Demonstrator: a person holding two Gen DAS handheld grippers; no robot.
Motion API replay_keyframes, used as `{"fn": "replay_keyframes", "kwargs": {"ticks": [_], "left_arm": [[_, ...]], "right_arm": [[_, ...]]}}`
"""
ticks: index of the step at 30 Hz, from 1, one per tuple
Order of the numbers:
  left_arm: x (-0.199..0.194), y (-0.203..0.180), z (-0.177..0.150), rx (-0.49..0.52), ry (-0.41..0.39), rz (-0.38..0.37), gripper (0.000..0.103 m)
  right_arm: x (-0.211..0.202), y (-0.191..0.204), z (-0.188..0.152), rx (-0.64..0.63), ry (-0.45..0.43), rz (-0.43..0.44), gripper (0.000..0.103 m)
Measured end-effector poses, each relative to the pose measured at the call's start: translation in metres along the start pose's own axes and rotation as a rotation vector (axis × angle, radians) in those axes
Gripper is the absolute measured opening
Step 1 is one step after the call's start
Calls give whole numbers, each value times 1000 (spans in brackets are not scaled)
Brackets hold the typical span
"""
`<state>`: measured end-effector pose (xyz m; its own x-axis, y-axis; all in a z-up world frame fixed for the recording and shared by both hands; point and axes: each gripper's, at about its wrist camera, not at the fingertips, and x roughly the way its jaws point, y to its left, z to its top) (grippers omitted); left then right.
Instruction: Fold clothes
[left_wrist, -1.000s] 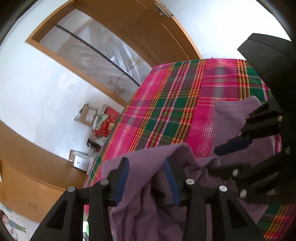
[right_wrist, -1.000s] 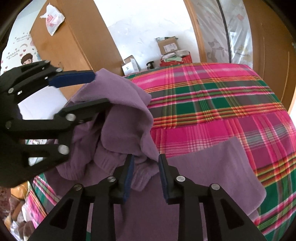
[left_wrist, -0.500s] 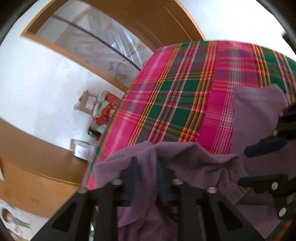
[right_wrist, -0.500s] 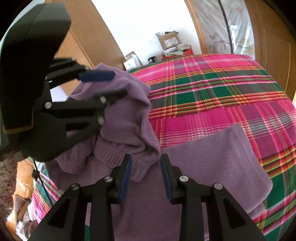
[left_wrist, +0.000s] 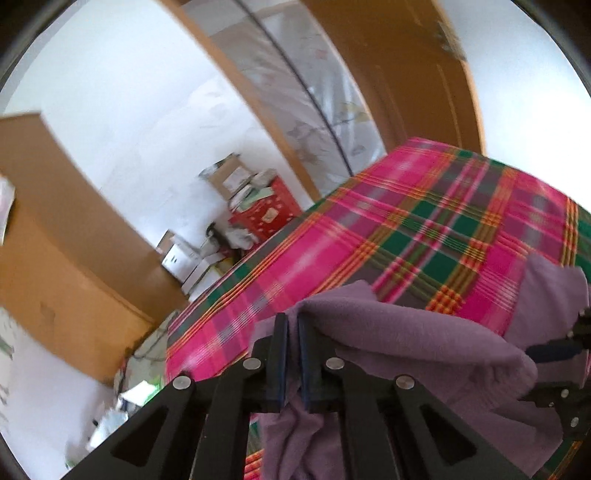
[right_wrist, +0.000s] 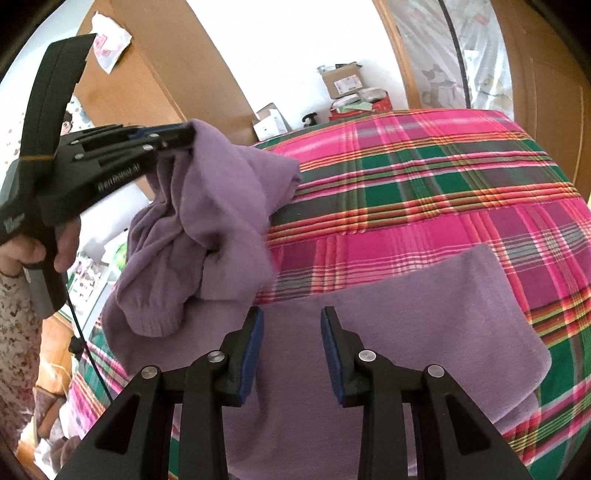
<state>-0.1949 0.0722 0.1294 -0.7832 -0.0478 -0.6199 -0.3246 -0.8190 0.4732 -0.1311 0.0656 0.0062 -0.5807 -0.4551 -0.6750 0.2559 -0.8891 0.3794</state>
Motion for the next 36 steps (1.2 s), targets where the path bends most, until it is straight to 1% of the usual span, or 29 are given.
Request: {"fn": "replay_keyframes", "kwargs": {"ticks": [4,7,15,16,17,19,22,25,29,32,34,36], "left_arm": [[-1,32,-14,-100,15,7,6],[-4,50,-27,-155,18,23,6],[-16,101,-69,-322,31,71,6],[-18,106,-74,-340,33,77,6],[-19,110,-79,-355,37,82,6],[-24,119,-90,-391,40,91,6],[-32,125,-103,-416,39,93,6],[-38,131,-117,-446,42,95,6],[-37,136,-133,-484,68,84,6],[-35,138,-142,-512,79,74,6],[-36,139,-145,-527,80,66,6],[-37,140,-148,-539,81,59,6]], "right_arm": [[5,11,3,-32,4,19,33],[10,20,5,-58,10,31,33],[20,51,-5,-157,46,69,33],[20,54,-6,-171,49,72,34],[21,57,-8,-190,52,71,38],[22,62,-12,-222,54,54,40],[21,66,-18,-251,56,29,41],[14,63,-26,-247,47,15,41],[-1,60,-34,-277,27,-10,41],[-7,71,-42,-358,24,14,41],[-5,82,-47,-429,45,41,41],[-2,93,-54,-500,63,41,41]]}}
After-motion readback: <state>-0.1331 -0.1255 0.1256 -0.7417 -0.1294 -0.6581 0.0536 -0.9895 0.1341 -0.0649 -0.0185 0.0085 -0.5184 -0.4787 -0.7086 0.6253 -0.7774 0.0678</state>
